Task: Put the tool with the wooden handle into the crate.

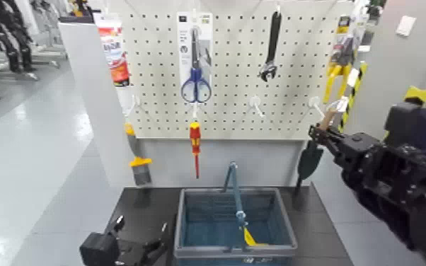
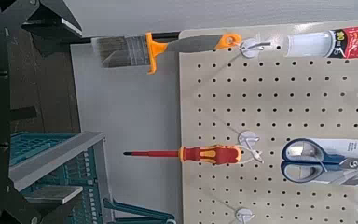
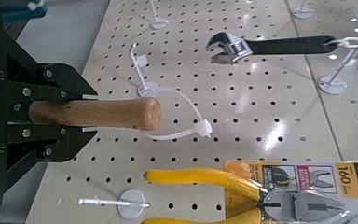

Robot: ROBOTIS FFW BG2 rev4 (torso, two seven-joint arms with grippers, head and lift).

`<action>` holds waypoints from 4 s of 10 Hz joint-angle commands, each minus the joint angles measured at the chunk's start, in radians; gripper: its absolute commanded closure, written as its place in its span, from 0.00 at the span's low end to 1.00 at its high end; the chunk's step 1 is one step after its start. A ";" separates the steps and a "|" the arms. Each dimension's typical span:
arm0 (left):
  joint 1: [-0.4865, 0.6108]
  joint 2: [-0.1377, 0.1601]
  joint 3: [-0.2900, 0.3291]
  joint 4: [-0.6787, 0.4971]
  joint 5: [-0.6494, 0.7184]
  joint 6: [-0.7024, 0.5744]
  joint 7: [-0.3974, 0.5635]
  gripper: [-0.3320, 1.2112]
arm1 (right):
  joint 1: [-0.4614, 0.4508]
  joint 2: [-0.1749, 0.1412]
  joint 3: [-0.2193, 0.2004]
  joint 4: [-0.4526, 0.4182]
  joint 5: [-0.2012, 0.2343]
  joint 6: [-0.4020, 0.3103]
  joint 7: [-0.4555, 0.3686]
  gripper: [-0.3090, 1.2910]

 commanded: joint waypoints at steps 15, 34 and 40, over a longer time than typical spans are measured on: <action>-0.004 -0.002 -0.008 0.000 0.001 0.002 -0.002 0.30 | 0.025 0.145 0.191 0.291 -0.151 0.001 -0.078 0.96; -0.002 0.003 0.000 -0.006 0.001 0.014 -0.010 0.30 | 0.427 0.221 0.053 -0.265 0.294 -0.109 -0.397 0.22; -0.004 0.015 -0.002 -0.011 0.001 0.023 -0.013 0.30 | 0.608 0.296 0.050 -0.260 0.403 -0.269 -0.459 0.23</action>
